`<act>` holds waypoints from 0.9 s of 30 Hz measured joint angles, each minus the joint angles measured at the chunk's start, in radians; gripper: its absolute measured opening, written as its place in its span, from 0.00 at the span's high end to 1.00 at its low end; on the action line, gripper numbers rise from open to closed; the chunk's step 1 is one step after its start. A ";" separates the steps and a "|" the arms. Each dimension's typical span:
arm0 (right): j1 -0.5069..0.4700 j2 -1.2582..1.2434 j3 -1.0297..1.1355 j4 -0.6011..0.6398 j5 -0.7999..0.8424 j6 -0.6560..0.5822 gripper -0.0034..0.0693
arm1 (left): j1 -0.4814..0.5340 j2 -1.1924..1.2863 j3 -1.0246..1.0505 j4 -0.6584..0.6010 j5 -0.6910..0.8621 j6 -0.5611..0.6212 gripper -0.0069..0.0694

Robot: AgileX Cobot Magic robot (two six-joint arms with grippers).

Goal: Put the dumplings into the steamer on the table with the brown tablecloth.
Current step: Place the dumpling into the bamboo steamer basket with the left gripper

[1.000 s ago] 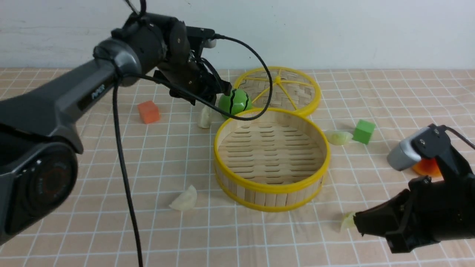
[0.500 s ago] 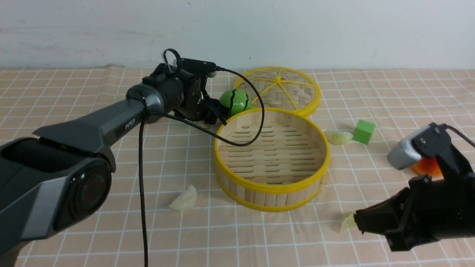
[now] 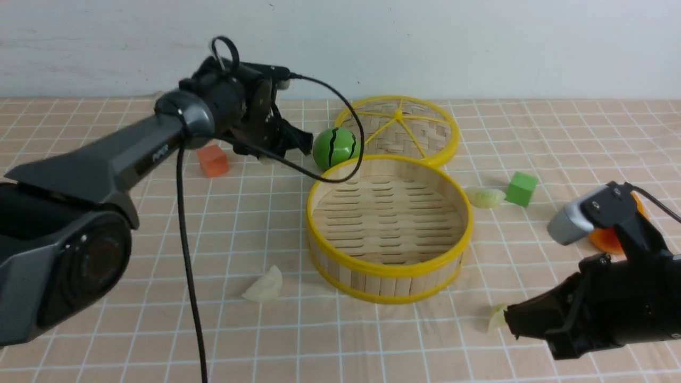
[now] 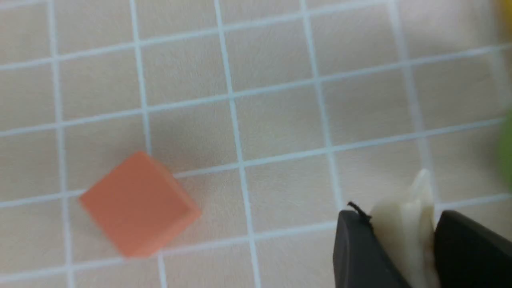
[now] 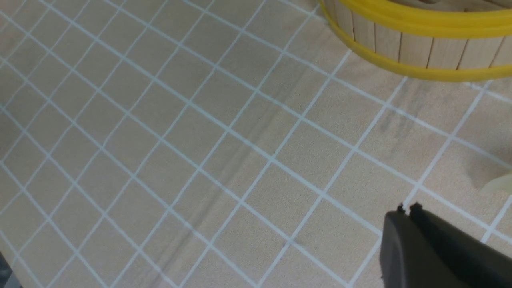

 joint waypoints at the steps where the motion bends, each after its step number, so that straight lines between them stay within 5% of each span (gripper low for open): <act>1: 0.000 0.000 0.000 0.000 0.000 0.000 0.92 | -0.002 -0.038 0.000 -0.026 0.034 0.000 0.60; 8: 0.000 0.001 0.000 0.008 0.015 0.000 0.92 | -0.050 -0.165 -0.010 -0.326 0.377 0.140 0.60; 11: 0.000 0.001 0.000 0.033 0.027 0.000 0.92 | -0.099 -0.136 -0.010 -0.390 0.393 0.187 0.60; 16: 0.000 0.001 -0.002 0.074 0.057 0.000 0.91 | -0.174 -0.059 -0.010 -0.322 0.248 0.168 0.60; 21: 0.000 0.001 -0.002 0.082 0.065 0.000 0.91 | -0.189 0.016 -0.010 -0.180 0.123 0.025 0.60; 27: 0.000 0.001 -0.002 0.083 0.081 0.000 0.91 | -0.190 0.046 -0.007 -0.142 0.118 -0.023 0.41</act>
